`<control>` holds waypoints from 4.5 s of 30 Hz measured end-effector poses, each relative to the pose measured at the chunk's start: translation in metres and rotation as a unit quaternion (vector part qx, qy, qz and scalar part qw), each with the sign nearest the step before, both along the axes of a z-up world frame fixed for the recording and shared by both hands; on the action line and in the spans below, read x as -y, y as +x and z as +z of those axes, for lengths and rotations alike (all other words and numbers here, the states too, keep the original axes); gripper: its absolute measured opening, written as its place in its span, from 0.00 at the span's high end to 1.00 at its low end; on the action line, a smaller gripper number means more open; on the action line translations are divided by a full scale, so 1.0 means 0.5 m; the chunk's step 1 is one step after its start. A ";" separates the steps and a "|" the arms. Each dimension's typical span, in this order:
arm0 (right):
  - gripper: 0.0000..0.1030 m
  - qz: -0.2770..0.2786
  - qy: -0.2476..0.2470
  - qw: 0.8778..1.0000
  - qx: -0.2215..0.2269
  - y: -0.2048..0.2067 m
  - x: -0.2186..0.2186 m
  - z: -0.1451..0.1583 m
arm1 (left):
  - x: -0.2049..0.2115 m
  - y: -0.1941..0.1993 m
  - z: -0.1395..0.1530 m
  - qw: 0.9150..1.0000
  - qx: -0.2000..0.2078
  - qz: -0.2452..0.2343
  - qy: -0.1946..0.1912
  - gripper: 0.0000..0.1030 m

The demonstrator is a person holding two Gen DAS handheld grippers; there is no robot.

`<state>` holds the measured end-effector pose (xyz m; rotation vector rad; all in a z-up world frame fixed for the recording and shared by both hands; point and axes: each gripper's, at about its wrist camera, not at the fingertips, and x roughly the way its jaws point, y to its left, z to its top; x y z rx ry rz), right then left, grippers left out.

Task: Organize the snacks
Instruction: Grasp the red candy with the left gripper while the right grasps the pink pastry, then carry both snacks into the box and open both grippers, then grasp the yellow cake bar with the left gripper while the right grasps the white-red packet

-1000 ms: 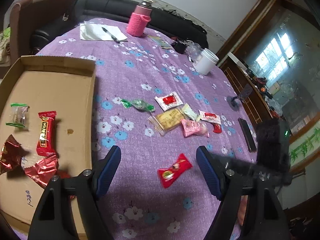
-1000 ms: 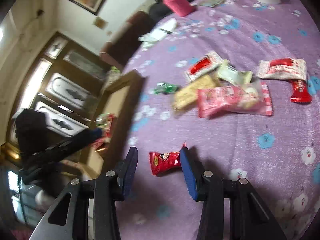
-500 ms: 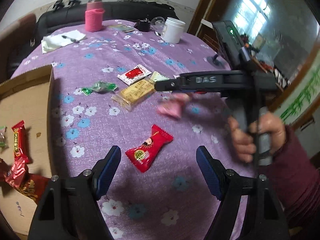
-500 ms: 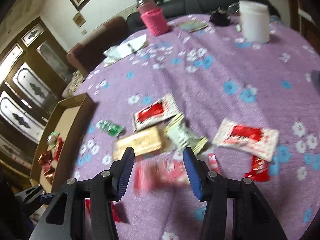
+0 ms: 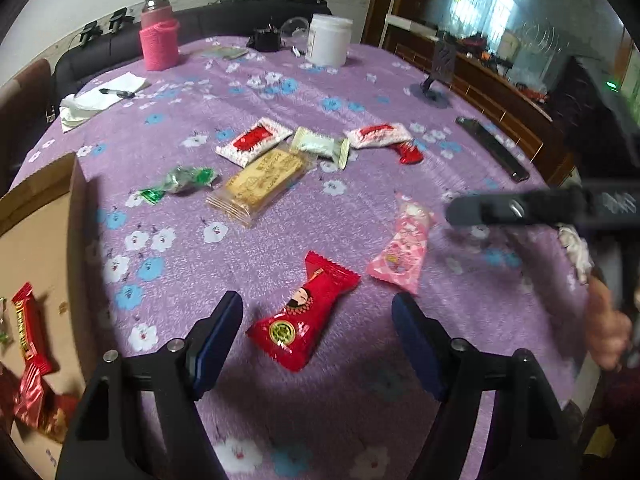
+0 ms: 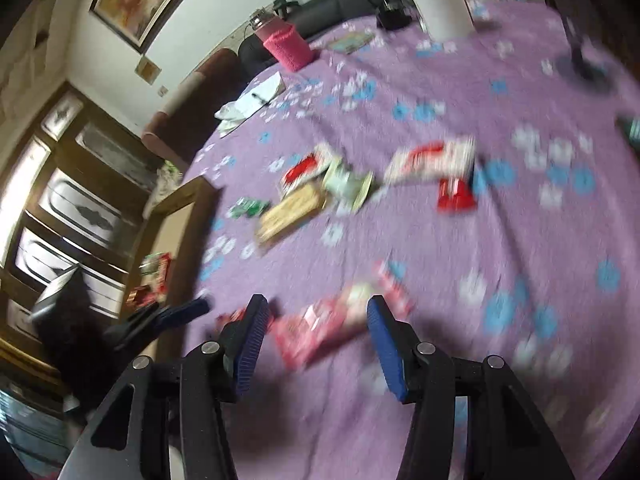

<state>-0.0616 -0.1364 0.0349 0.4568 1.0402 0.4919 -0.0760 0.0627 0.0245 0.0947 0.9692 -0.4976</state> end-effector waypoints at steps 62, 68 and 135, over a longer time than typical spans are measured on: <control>0.72 0.190 -0.129 0.966 0.116 -0.052 -0.511 0.064 | -0.468 -0.145 0.043 0.935 0.020 0.341 -0.100 0.82; 0.72 0.190 -0.146 0.964 0.113 -0.019 -0.565 0.047 | -0.487 -0.150 0.031 0.931 0.015 0.350 -0.106 0.82; 0.48 -0.168 -0.131 0.974 0.077 0.097 0.114 0.033 | -0.183 -0.101 0.134 0.974 0.048 0.213 -0.051 0.23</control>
